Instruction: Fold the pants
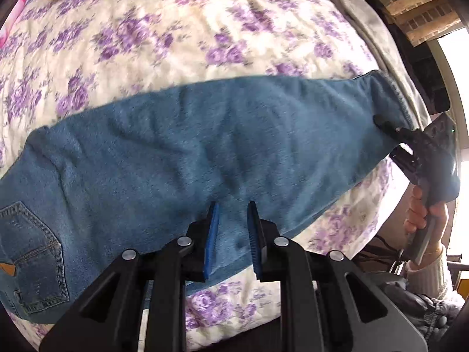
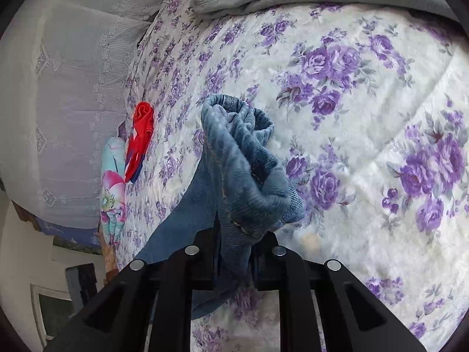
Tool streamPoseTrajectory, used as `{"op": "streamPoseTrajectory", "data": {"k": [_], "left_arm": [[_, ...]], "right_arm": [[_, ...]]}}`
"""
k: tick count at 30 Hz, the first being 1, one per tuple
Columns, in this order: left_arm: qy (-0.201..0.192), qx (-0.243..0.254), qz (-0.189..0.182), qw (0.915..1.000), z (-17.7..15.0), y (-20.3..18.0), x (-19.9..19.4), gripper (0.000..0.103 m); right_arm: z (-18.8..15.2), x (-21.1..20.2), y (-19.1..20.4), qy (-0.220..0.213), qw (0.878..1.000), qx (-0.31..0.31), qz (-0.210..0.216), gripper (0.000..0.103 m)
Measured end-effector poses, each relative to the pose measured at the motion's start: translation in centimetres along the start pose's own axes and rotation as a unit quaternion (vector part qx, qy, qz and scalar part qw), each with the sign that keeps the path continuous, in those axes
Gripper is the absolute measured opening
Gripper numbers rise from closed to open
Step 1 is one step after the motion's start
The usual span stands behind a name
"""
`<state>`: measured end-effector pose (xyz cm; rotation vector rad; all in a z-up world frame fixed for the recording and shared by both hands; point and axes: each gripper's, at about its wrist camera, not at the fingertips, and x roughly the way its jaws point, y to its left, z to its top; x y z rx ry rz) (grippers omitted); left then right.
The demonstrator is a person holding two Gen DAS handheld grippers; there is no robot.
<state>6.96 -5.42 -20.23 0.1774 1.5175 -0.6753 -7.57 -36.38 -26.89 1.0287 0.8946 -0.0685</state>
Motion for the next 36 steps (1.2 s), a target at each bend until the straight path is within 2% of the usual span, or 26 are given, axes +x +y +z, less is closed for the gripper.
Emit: {"op": "streamPoseTrajectory", "data": {"k": [3,4,8,11,12,13,15,18,20,24,27,32,36], "left_arm": [[-0.02,0.014,-0.028,0.9993,2.2,-2.3,-0.7,0.018],[-0.027,0.016,-0.026,0.9992,3.1,-3.0,-0.6,0.018],[-0.026,0.023,-0.036,0.9987,6.7,-6.1,2.1,0.018],[-0.001,0.016,-0.008,0.9998,7.7,-6.6,5.9,0.012],[0.003,0.014,0.002,0.9999,7.7,-6.6,6.9,0.012],[-0.008,0.016,0.008,0.9998,7.6,-6.8,7.0,0.011],[-0.005,0.018,0.012,0.9998,7.6,-7.1,6.7,0.011],[0.001,0.033,-0.022,0.9992,6.7,-8.0,5.8,0.011],[0.002,0.043,-0.03,0.9986,5.6,-8.7,5.6,0.011],[0.009,0.061,0.005,0.9981,4.9,-9.7,7.5,0.011],[0.01,0.064,0.002,0.9979,5.3,-9.8,7.5,0.012],[0.01,0.033,-0.047,0.9983,4.9,-8.1,6.1,0.012],[-0.031,0.009,-0.058,0.9978,2.2,-4.3,1.4,0.012]], "right_arm": [[-0.2,0.1,0.3,0.007,0.999,-0.017,-0.027,0.017],[-0.2,0.1,0.3,0.009,0.999,-0.021,-0.03,0.017],[0.6,0.5,0.1,0.027,0.999,-0.008,-0.027,0.018],[0.6,0.5,0.2,0.032,0.999,-0.016,-0.038,0.019],[0.5,0.6,0.3,0.033,0.998,-0.023,-0.045,0.019],[0.5,0.6,0.4,0.033,0.998,-0.026,-0.051,0.02],[0.4,0.7,0.4,0.033,0.998,-0.024,-0.053,0.02],[0.5,0.7,0.0,0.035,0.998,-0.014,-0.046,0.02],[0.4,0.7,-0.1,0.033,0.998,-0.011,-0.044,0.021],[0.0,0.6,-0.4,0.029,0.998,-0.005,-0.046,0.021],[0.1,0.6,0.1,0.032,0.998,-0.012,-0.058,0.023],[-0.2,-0.2,3.7,0.015,0.991,-0.079,-0.102,0.016],[-0.6,-2.1,8.9,-0.005,0.983,-0.152,-0.106,0.015]]}}
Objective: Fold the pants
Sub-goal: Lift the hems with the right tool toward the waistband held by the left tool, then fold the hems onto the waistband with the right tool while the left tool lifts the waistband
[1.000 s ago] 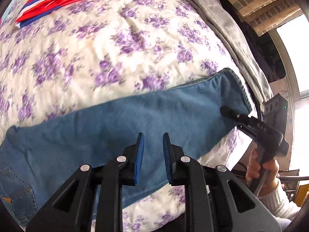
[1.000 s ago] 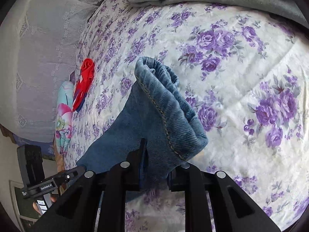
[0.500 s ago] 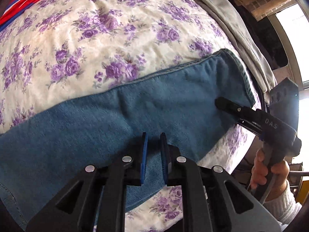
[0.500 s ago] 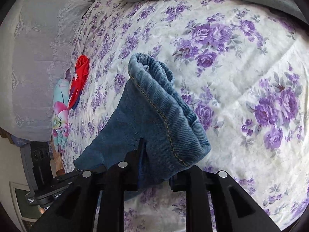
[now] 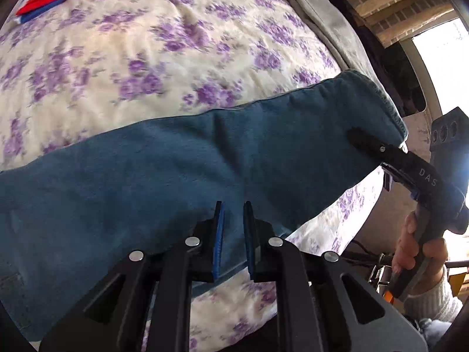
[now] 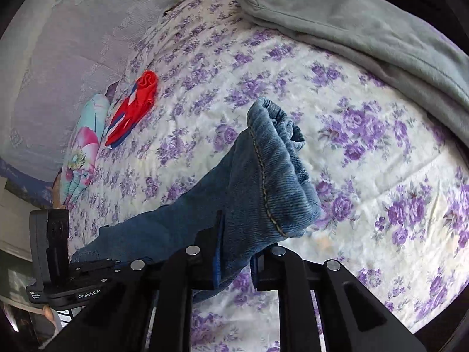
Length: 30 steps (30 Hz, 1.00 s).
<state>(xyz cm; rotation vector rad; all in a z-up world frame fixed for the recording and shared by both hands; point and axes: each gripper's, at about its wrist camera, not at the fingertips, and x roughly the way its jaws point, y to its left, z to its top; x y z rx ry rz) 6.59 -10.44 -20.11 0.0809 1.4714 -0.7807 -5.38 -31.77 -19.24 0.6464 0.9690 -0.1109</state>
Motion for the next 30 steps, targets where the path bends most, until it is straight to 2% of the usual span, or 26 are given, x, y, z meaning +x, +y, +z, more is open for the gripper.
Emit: {"op": "streamPoseTrajectory", "data": {"k": [1,3,5,7,10,12,15,17,19,20,21,22,24,25,28,30], "left_arm": [[-0.013,-0.013,0.003,0.9998,-0.9,1.4,-1.3,0.012],[-0.043,-0.059,0.034,0.9968,-3.3,5.4,-4.2,0.012],[-0.064,-0.117,0.076,0.9882,-5.4,10.5,-6.7,0.012],[-0.081,-0.186,0.097,0.9744,-7.5,15.7,-8.9,0.012],[-0.107,-0.258,0.11,0.9538,-10.7,21.2,-11.6,0.012],[-0.121,-0.279,0.113,0.9461,-12.1,22.6,-12.6,0.012],[-0.133,-0.293,0.086,0.943,-12.9,24.0,-12.9,0.012],[-0.13,-0.291,0.09,0.9435,-12.4,23.8,-12.1,0.012],[-0.129,-0.289,0.093,0.944,-11.9,23.8,-11.5,0.012],[-0.129,-0.289,0.092,0.9443,-11.9,23.9,-11.4,0.012],[-0.13,-0.29,0.089,0.9439,-12.0,24.1,-11.2,0.012],[-0.131,-0.291,0.083,0.944,-12.4,24.3,-11.3,0.012],[-0.134,-0.294,0.067,0.9439,-12.6,24.9,-11.3,0.012],[-0.135,-0.297,0.059,0.9434,-12.7,25.1,-11.3,0.012],[-0.136,-0.303,0.044,0.9423,-12.9,25.6,-11.3,0.012],[-0.136,-0.302,0.044,0.9425,-12.9,25.6,-11.3,0.012]], "right_arm": [[0.4,-0.8,1.4,-0.005,1.0,-0.019,0.004,0.014],[0.8,-1.8,4.8,-0.012,0.997,-0.076,0.008,0.014],[0.8,-2.0,8.8,-0.008,0.99,-0.142,0.013,0.014],[0.1,-1.2,13.2,0.009,0.975,-0.22,0.02,0.014],[-2.3,1.5,19.4,0.038,0.943,-0.33,0.029,0.014],[-4.5,3.7,23.0,0.061,0.92,-0.385,0.045,0.014],[-8.6,7.6,27.4,0.096,0.88,-0.461,0.064,0.014],[-11.7,11.3,28.9,0.132,0.848,-0.512,0.041,0.015],[-14.6,15.5,28.5,0.183,0.819,-0.544,-0.004,0.017],[-15.5,16.2,28.2,0.179,0.812,-0.555,-0.009,0.023],[-15.9,15.8,28.4,0.164,0.807,-0.567,-0.007,0.027],[-16.1,15.7,28.7,0.171,0.803,-0.571,-0.007,0.038],[-16.3,15.1,29.3,0.193,0.797,-0.573,-0.001,0.052],[-16.2,14.6,29.5,0.205,0.797,-0.569,0.003,0.053],[-15.0,12.0,30.3,0.241,0.812,-0.529,0.056,0.054],[-13.7,10.0,30.7,0.222,0.826,-0.51,0.091,0.054]]}}
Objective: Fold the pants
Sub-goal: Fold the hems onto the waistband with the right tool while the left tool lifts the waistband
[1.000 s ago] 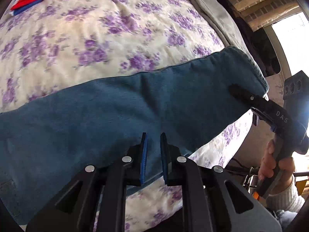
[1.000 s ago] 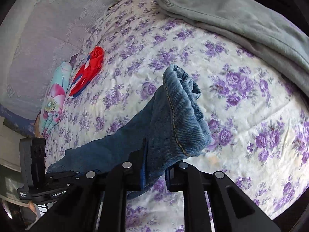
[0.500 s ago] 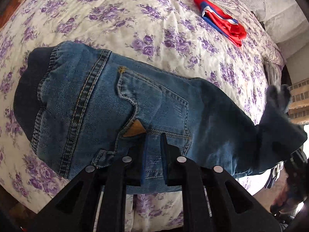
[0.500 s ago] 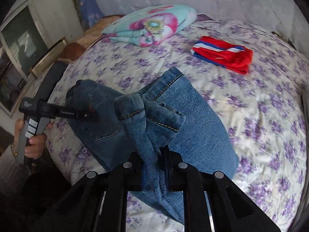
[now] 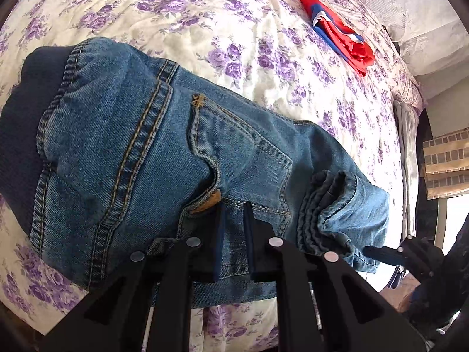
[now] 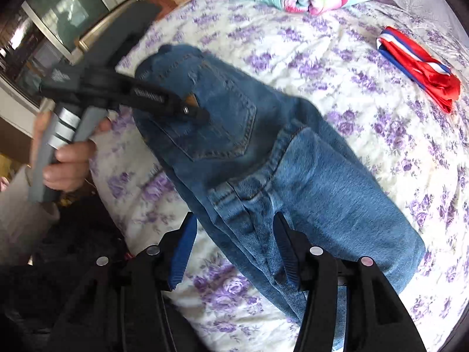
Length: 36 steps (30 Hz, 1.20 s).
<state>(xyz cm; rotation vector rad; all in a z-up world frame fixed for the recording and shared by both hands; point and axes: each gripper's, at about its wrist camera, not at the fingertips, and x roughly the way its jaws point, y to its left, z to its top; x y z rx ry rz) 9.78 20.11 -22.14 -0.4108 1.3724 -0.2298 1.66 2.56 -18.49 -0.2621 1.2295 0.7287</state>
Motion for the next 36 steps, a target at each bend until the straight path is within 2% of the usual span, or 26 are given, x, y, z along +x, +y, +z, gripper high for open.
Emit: {"op": "streamPoseTrajectory", "data": {"k": [1,2,3,6,8,9,11,13,15,17,20,21,23,24,27,30,32,33,35,36], "left_arm": [[0.0,0.001,0.001,1.0,-0.1,0.1,-0.1,0.012],[0.0,0.001,0.001,1.0,-0.1,0.1,-0.1,0.012],[0.0,0.0,0.001,1.0,-0.2,0.1,-0.1,0.012],[0.001,-0.009,-0.008,0.9999,-0.2,0.2,-0.5,0.012],[-0.002,-0.015,-0.014,0.9998,-0.6,0.2,-1.7,0.012],[-0.014,-0.014,-0.013,0.9997,-0.9,0.1,-3.0,0.012],[-0.049,-0.015,-0.011,0.9986,-1.9,0.6,-6.4,0.015],[-0.083,-0.037,0.007,0.9958,-3.0,2.3,-9.8,0.047],[-0.109,-0.062,0.037,0.9914,-4.0,4.3,-12.1,0.054],[-0.109,-0.091,0.053,0.9885,-4.7,6.6,-13.0,0.054],[-0.097,-0.137,0.046,0.9848,-5.2,9.4,-12.3,0.054],[-0.093,-0.147,0.034,0.9841,-5.3,10.1,-11.8,0.054],[-0.08,-0.167,0.009,0.9827,-5.2,11.1,-10.0,0.056],[-0.07,-0.179,-0.008,0.9813,-5.2,11.6,-8.9,0.057],[-0.045,-0.208,-0.048,0.9759,-4.4,12.7,-5.7,0.062],[-0.049,-0.223,-0.094,0.9691,-3.2,13.0,-4.7,0.064],[-0.045,-0.224,-0.1,0.9684,-2.0,12.8,-4.2,0.064],[-0.041,-0.219,-0.097,0.9699,-1.5,12.7,-3.9,0.063],[-0.042,-0.206,-0.084,0.974,-0.6,11.8,-3.9,0.045],[-0.049,-0.195,-0.071,0.9771,-0.5,11.2,-4.5,0.04]], "right_arm": [[0.2,-0.8,-0.2,-0.018,1.0,0.006,0.005,0.046],[0.2,-0.9,-0.5,-0.025,1.0,0.01,0.005,0.016],[0.4,-0.4,-0.9,-0.018,1.0,0.015,0.003,0.006],[0.1,3.2,-1.7,0.016,0.999,0.034,0.012,0.005],[-0.3,7.0,-1.9,0.063,0.997,0.035,0.006,0.004],[-0.7,7.2,-1.8,0.045,0.998,0.035,0.006,0.004],[-0.6,6.8,-1.7,0.051,0.998,0.043,0.009,0.004],[-0.1,6.0,-1.6,0.068,0.996,0.058,0.018,0.007],[1.0,4.1,-1.2,0.052,0.996,0.055,0.041,0.007],[2.1,2.2,-0.8,0.008,0.998,0.048,0.037,0.007],[3.1,1.9,-1.6,-0.03,0.998,0.058,-0.016,0.008],[3.3,3.1,-2.1,-0.021,0.998,0.054,-0.036,0.008],[2.6,7.0,-3.0,0.03,0.996,0.059,-0.052,0.007],[2.3,7.3,-3.4,0.017,0.997,0.068,-0.043,0.007],[2.5,6.1,-3.2,0.031,0.995,0.093,-0.015,0.01],[1.5,4.3,-2.7,0.025,0.995,0.097,-0.001,0.011],[1.1,2.8,-2.8,0.024,0.995,0.098,-0.003,0.016],[0.7,2.5,-2.8,0.025,0.994,0.107,0.004,0.017],[-0.2,1.7,-4.0,0.028,0.991,0.127,0.025,0.019],[-0.1,1.4,-5.2,0.029,0.99,0.133,0.031,0.019]]}}
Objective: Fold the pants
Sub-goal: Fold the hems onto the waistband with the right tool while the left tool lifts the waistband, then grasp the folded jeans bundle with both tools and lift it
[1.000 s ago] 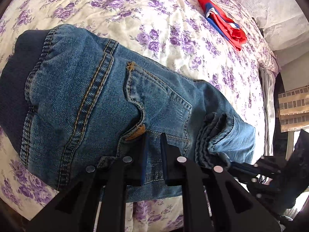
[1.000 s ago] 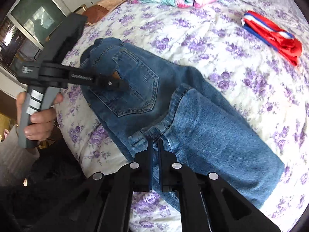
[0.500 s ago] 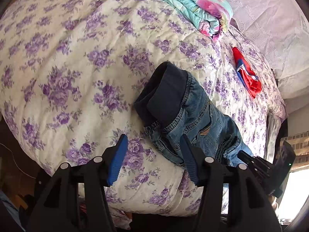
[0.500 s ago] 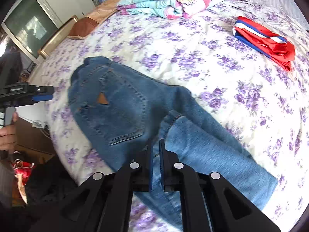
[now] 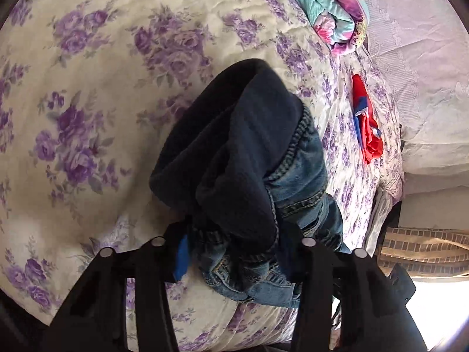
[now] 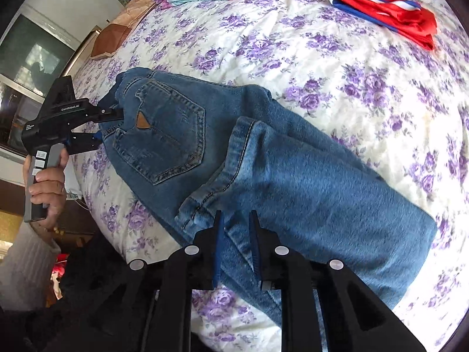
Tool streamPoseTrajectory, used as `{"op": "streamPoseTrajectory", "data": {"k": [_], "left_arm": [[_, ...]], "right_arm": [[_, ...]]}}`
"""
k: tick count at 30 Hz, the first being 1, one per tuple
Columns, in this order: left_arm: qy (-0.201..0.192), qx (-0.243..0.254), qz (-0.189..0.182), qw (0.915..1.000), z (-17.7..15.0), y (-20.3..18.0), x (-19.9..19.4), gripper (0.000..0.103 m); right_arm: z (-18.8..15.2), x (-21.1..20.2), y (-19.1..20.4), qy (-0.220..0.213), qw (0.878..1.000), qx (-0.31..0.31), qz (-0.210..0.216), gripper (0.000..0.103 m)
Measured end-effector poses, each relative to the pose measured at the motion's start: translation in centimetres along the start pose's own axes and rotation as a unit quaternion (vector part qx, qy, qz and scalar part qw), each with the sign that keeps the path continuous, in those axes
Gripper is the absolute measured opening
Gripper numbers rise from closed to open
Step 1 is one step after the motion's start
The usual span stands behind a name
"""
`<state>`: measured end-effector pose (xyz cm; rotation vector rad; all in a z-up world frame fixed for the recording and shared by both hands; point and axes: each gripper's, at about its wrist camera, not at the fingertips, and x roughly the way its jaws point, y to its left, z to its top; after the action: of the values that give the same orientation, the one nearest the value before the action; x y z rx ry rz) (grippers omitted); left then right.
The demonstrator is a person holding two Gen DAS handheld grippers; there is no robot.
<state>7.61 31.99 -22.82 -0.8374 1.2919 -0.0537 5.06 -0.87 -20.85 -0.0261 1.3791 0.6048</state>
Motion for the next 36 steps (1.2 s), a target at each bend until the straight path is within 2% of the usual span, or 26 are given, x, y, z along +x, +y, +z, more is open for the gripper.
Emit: {"op": "streamPoseTrajectory", "data": {"k": [3,6,7,9,11,12,14,15,17,19,22,23,24,26,28,32,36], "left_arm": [[-0.037,0.08,0.046,0.995,-1.5,-3.9,-2.3,0.037],[-0.064,0.165,0.1,0.9792,-3.7,-8.1,-3.5,0.037],[-0.069,0.185,0.108,0.9744,-4.2,-9.0,-3.7,0.037],[-0.076,0.211,0.105,0.9687,-4.8,-10.5,-4.1,0.037],[-0.071,0.221,0.081,0.9693,-4.7,-10.9,-4.2,0.037],[-0.072,0.223,0.075,0.9693,-4.7,-11.2,-4.1,0.037],[-0.076,0.236,0.076,0.9657,-4.7,-12.3,-3.7,0.037],[-0.077,0.242,0.075,0.9643,-4.7,-12.8,-3.4,0.037],[-0.076,0.255,0.06,0.9621,-4.9,-13.5,-3.5,0.038],[-0.073,0.268,0.051,0.9593,-5.2,-14.2,-3.5,0.041],[-0.06,0.281,0.055,0.9562,-5.5,-15.2,-2.9,0.042],[-0.06,0.284,0.064,0.9547,-5.5,-15.5,-2.7,0.042],[-0.061,0.287,0.068,0.9535,-5.6,-15.7,-2.6,0.041],[-0.054,0.29,0.063,0.9535,-5.5,-16.1,-2.4,0.042],[-0.054,0.296,0.067,0.9512,-5.6,-16.5,-2.5,0.041],[-0.052,0.313,0.067,0.9459,-5.9,-17.5,-2.5,0.036],[-0.057,0.356,0.074,0.9297,-7.4,-19.6,-2.3,0.032]], "right_arm": [[-0.4,-0.3,0.3,-0.02,1.0,-0.014,0.01,0.018],[-0.1,0.3,1.3,-0.019,0.999,-0.031,0.037,0.018],[0.1,1.0,1.6,-0.019,0.998,-0.034,0.047,0.018],[0.9,3.2,2.2,-0.006,0.997,-0.035,0.061,0.018],[0.9,5.7,2.4,0.011,0.998,-0.047,0.044,0.018],[1.0,5.7,2.4,0.004,0.998,-0.047,0.048,0.018],[1.9,5.2,2.3,0.026,0.998,-0.035,0.052,0.018],[2.5,4.6,2.3,0.023,0.998,-0.032,0.051,0.018],[3.7,2.9,2.4,-0.017,0.999,-0.043,0.024,0.019],[5.2,2.7,2.6,-0.033,0.998,-0.056,-0.01,0.017],[7.0,4.9,2.9,-0.019,0.998,-0.062,-0.013,0.012],[7.3,6.1,3.0,-0.006,0.998,-0.065,-0.017,0.007],[7.5,7.4,3.1,0.009,0.998,-0.067,-0.017,0.006],[7.8,8.1,3.1,0.01,0.998,-0.057,-0.016,0.006],[8.0,6.9,3.0,0.014,0.999,-0.042,-0.001,0.009],[7.6,1.0,2.3,-0.043,0.998,-0.044,0.002,0.011],[6.0,-5.3,-1.0,-0.097,0.995,-0.012,-0.009,0.011]]}}
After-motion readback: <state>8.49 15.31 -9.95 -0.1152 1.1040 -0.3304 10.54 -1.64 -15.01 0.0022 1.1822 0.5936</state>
